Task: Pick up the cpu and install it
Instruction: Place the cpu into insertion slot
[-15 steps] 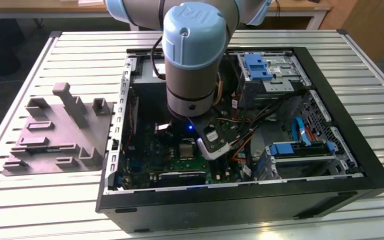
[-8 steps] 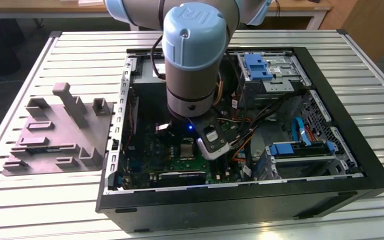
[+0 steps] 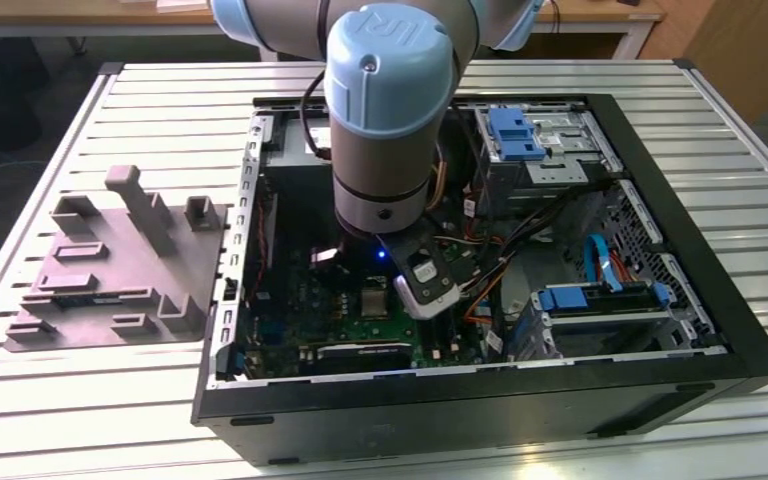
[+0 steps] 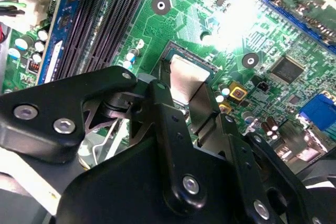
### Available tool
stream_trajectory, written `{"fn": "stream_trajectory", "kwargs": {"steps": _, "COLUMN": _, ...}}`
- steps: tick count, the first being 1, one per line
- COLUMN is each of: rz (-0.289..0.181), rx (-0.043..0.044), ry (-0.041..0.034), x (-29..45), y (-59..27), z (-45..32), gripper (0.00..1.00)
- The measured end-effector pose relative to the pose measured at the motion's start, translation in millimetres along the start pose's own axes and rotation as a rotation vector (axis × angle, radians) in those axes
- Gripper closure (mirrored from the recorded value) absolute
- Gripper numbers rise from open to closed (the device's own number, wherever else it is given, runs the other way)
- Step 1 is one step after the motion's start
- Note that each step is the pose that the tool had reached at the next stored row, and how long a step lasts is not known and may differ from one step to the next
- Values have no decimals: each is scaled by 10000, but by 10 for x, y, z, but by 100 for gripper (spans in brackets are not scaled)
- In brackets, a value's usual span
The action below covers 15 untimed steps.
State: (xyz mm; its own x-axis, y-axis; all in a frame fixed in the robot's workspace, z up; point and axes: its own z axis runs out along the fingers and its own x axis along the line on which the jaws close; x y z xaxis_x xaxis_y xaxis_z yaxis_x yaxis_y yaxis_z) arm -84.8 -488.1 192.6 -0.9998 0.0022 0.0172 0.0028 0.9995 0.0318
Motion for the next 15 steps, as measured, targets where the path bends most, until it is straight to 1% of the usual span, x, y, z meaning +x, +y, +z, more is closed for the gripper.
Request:
{"fn": "stream_trajectory", "kwargs": {"steps": 6, "rz": 1, "rx": -1, "ry": 0, "x": -16, "y": 0, "z": 4, "gripper": 59}}
{"fn": "stream_trajectory", "kwargs": {"steps": 15, "rz": 1, "rx": 0, "ry": 0, "x": -17, "y": 0, "z": 6, "gripper": 59}}
